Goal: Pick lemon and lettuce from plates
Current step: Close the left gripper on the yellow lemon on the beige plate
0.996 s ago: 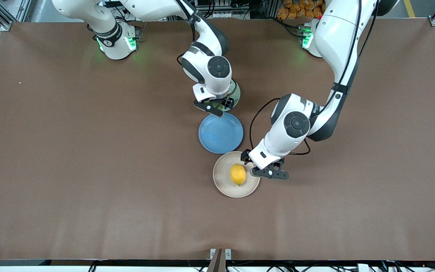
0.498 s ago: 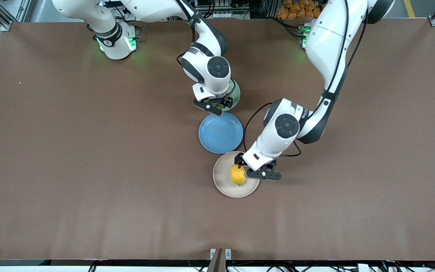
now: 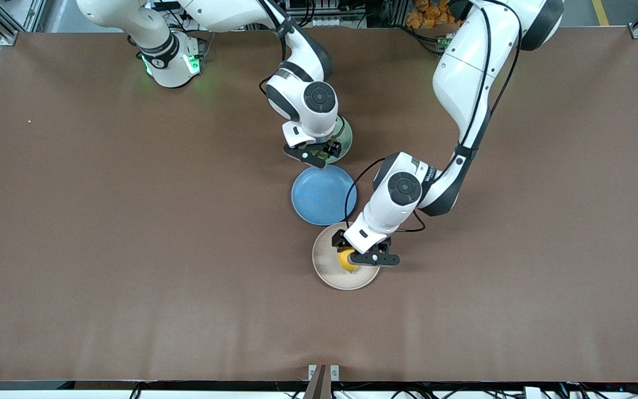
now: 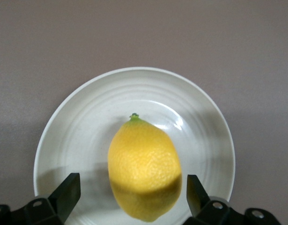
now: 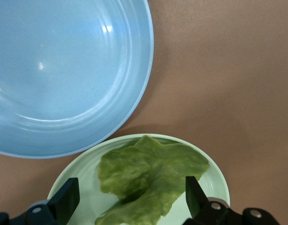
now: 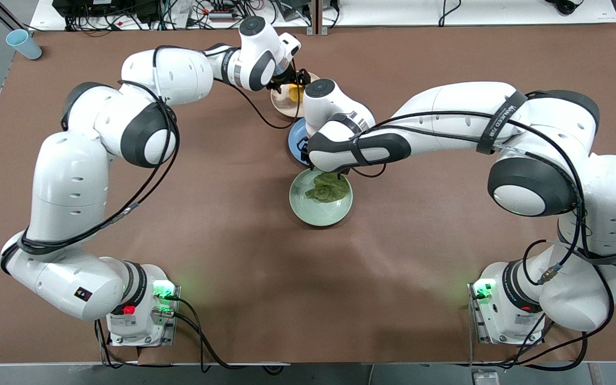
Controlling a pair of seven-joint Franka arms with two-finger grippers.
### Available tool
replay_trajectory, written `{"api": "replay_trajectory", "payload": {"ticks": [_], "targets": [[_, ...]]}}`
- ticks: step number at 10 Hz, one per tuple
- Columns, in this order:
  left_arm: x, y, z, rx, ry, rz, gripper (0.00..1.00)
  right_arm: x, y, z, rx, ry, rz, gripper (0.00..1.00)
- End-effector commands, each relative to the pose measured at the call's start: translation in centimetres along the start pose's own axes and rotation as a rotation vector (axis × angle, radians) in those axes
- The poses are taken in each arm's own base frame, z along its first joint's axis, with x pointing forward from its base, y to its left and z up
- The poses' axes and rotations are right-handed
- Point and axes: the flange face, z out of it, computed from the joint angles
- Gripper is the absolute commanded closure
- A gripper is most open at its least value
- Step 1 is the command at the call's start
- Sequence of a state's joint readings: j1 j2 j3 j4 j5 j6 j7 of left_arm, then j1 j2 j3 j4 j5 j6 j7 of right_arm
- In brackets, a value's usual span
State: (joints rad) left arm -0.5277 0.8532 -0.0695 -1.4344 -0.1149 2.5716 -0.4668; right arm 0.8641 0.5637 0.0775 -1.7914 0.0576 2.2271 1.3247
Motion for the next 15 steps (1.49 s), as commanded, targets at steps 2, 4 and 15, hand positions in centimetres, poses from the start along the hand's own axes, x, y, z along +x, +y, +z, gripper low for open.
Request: {"api": "replay_trajectory", "payload": {"ticks": [2,4,15], "targets": [[-0.3,0.8,2.4,-0.025,0.021,-0.032,0.0,0.0,0.9,-2.3,0.023,0.005,0.025,0.0],[-0.6,0.3,3.7,-0.03,0.035,-0.035,0.0,0.3,1.2,-3.5,0.027,0.006,0.029,0.0],[-0.4,-0.7,4.5,-0.027,0.044,-0.042,0.36,0.7,1.3,-4.1,0.035,0.008,0.033,0.0]]}}
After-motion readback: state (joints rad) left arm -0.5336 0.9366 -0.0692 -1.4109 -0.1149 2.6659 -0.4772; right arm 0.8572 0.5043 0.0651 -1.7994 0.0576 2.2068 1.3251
